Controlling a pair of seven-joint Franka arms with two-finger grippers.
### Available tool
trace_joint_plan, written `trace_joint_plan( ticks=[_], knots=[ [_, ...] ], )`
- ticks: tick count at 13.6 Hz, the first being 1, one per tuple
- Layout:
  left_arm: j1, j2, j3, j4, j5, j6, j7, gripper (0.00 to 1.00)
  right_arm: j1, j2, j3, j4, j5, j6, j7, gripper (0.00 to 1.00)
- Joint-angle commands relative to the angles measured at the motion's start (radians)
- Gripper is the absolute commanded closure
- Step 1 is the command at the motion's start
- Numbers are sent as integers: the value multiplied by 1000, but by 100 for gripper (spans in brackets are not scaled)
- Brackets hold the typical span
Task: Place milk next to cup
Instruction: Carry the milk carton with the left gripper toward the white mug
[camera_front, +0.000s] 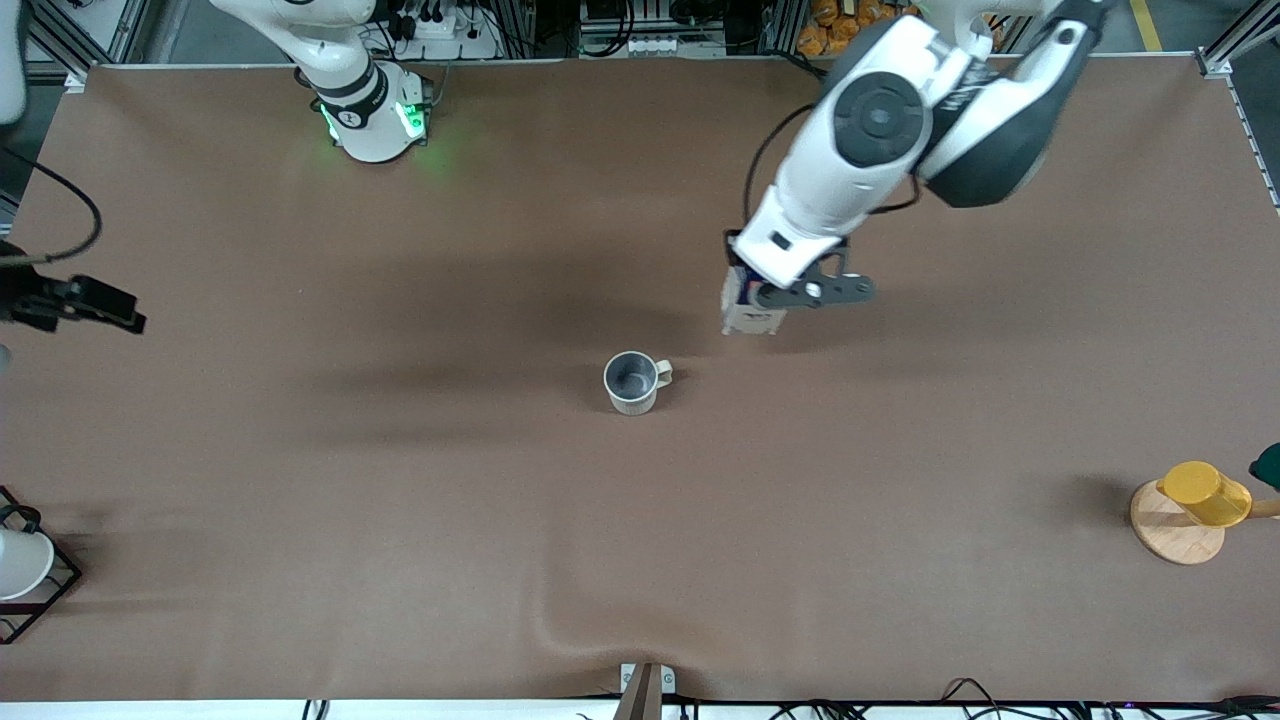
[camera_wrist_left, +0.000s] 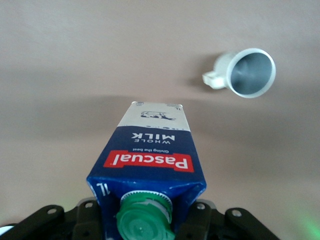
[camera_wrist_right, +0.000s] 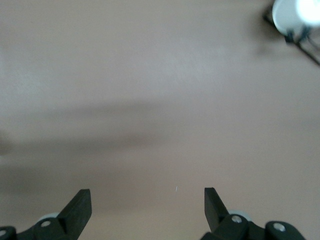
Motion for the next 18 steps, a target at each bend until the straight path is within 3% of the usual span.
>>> trace_joint_plan(
  ticks=[1, 7, 10, 18],
  knots=[
    [-112, 39, -2, -13, 6, 64, -81, 45, 44, -83, -29, -28, 15, -79, 126, 0],
    [-231, 195, 4, 13, 101, 213, -200, 45, 50, -91, -92, -12, 17, -67, -9, 0],
    [-267, 301, 3, 69, 230, 233, -309, 45, 67, -91, -134, -12, 41, -64, -16, 0],
    [-277, 341, 26, 102, 236, 240, -310, 45, 67, -85, -149, -12, 72, -68, -20, 0]
  ],
)
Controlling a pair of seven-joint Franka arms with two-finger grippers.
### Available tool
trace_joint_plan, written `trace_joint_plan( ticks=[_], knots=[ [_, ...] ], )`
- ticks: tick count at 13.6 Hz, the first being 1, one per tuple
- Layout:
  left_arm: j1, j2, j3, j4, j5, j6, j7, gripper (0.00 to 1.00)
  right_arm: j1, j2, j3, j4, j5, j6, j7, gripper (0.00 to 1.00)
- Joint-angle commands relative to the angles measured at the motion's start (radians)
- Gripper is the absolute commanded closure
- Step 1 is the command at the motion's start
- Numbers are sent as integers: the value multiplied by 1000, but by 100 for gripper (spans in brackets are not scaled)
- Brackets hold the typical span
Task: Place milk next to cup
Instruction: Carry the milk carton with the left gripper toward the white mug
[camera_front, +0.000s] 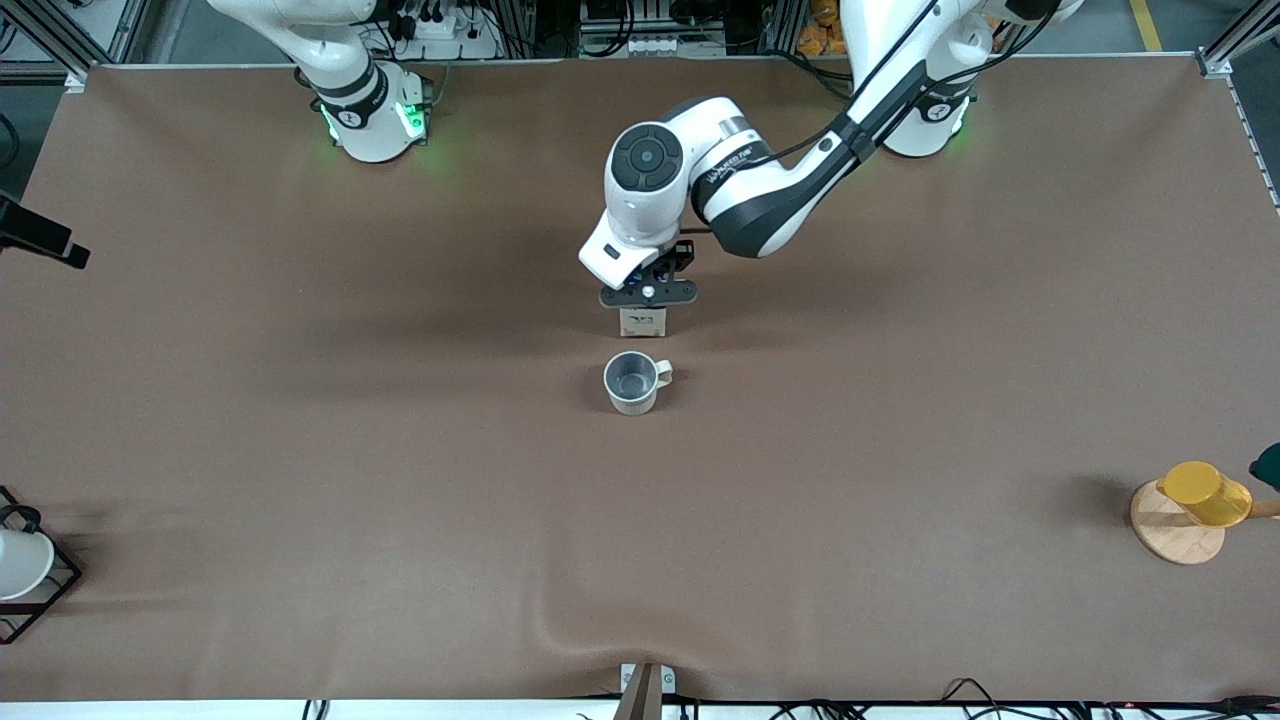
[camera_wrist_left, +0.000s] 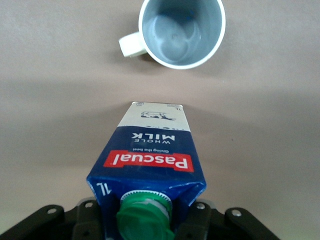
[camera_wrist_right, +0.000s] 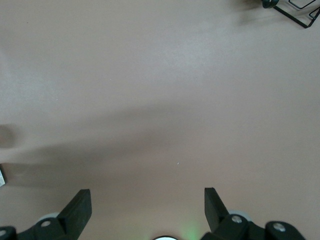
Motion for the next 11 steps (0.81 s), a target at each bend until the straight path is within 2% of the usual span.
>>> trace_joint_plan(
  ticks=[1, 11],
  knots=[
    [-15, 29, 9, 40, 32, -1, -24, 45, 17, -7, -20, -6, 21, 2, -11, 0],
    [-60, 62, 66, 93, 32, 13, -20, 45, 11, -10, -31, -9, 47, 10, -12, 0]
  ],
)
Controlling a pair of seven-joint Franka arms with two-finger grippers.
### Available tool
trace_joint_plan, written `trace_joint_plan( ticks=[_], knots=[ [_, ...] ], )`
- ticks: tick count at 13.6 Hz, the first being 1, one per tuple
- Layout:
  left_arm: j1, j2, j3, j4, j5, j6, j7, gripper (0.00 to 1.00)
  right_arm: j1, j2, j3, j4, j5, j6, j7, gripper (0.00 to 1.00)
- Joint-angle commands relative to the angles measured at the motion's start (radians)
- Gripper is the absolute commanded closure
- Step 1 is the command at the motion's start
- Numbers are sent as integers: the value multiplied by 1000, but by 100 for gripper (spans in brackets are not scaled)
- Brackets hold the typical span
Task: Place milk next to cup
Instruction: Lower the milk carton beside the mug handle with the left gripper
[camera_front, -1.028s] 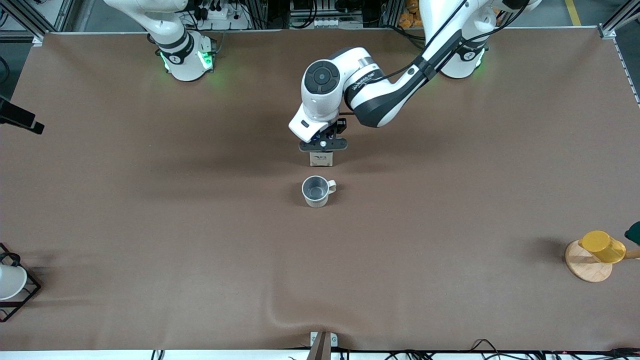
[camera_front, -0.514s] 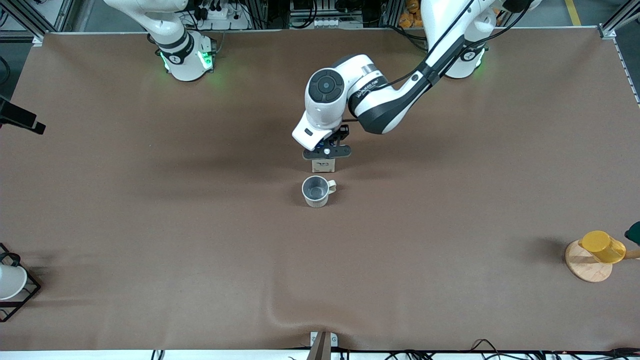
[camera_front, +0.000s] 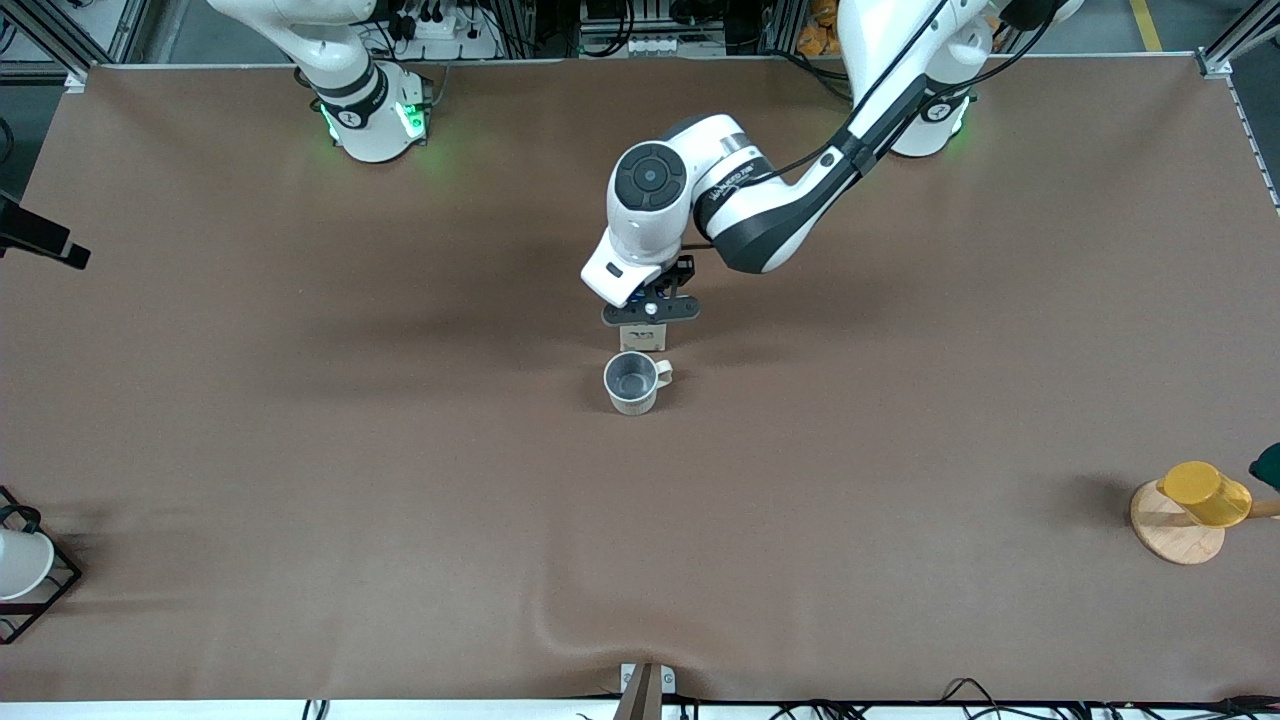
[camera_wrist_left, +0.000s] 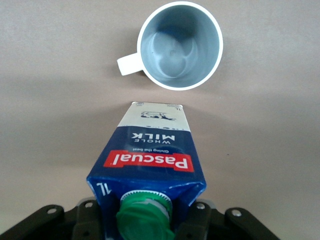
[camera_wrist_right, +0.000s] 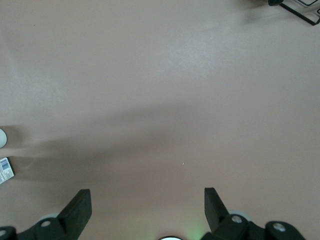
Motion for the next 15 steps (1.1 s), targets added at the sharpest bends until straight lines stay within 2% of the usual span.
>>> trace_joint_plan(
  ticks=[1, 4, 7, 8, 9, 12, 15],
  knots=[
    [-44, 36, 36, 47, 30, 6, -18, 45, 8, -10, -18, -10, 18, 8, -12, 0],
    [-87, 45, 82, 56, 30, 6, -21, 45, 4, -11, -16, -10, 4, 17, -14, 0],
    [-87, 44, 84, 59, 28, 8, -27, 44, 11, -10, -13, -10, -10, 32, -15, 0],
    [-87, 45, 84, 59, 30, 8, -29, 41, 13, -10, -10, -10, -9, 34, -14, 0],
    [-87, 44, 84, 61, 30, 9, -29, 36, 18, -10, -8, -10, -9, 40, -17, 0],
    [-84, 34, 84, 61, 28, 14, -20, 3, 25, -10, -8, -13, -9, 45, -69, 0],
    [-86, 8, 82, 82, 25, 14, -30, 0, 33, -2, -8, -15, -21, 60, -72, 0]
  ],
)
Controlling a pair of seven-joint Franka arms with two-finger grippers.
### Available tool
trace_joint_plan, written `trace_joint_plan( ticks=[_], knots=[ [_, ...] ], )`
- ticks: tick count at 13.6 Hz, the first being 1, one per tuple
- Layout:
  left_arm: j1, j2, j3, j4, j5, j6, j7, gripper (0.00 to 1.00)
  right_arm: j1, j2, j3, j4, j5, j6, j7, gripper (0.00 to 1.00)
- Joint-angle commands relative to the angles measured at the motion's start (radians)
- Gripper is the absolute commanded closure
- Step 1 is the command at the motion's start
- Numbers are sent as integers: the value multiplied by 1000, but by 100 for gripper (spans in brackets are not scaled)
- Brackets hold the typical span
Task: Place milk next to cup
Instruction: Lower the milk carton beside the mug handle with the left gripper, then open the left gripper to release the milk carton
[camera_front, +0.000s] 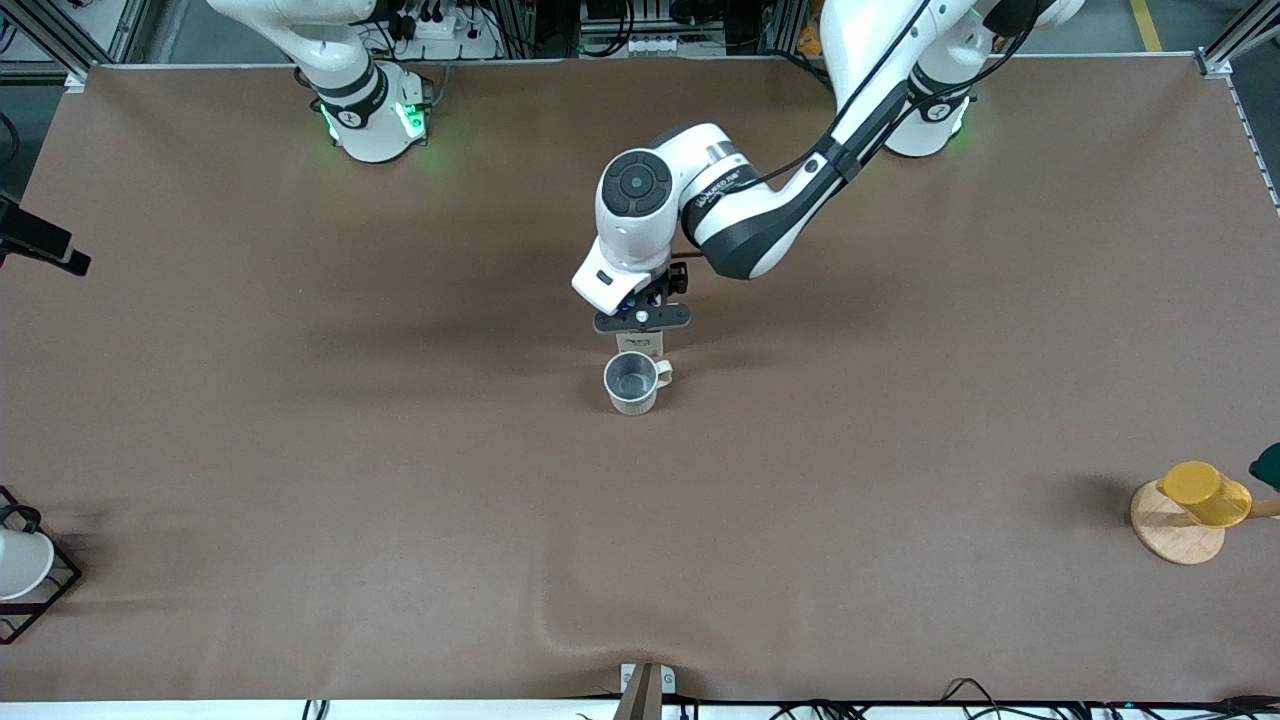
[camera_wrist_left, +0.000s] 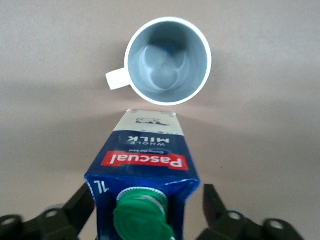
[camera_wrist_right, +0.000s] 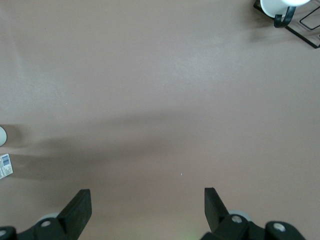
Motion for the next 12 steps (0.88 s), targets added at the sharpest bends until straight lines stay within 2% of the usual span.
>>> trace_joint_plan(
  ticks=[1, 4, 6, 9, 11, 12],
  knots=[
    [-8, -31, 5, 26, 24, -6, -28, 0, 17, -2, -5, -10, -31, 7, -12, 0],
    [12, -116, 5, 28, 16, -54, -27, 0, 20, 6, -5, -6, -33, 1, -6, 0],
    [62, -198, 2, 28, 14, -155, -25, 0, 20, 18, -6, 1, -33, 3, -3, 0],
    [167, -287, 5, 25, 20, -222, -22, 0, 14, 35, -6, 17, -22, 6, -4, 0],
    [227, -336, 5, 12, 33, -296, 13, 0, 36, 30, -5, 7, -45, 3, -9, 0],
    [262, -351, 5, 5, 34, -340, 57, 0, 59, 32, -3, 4, -97, 1, -3, 0]
  ],
)
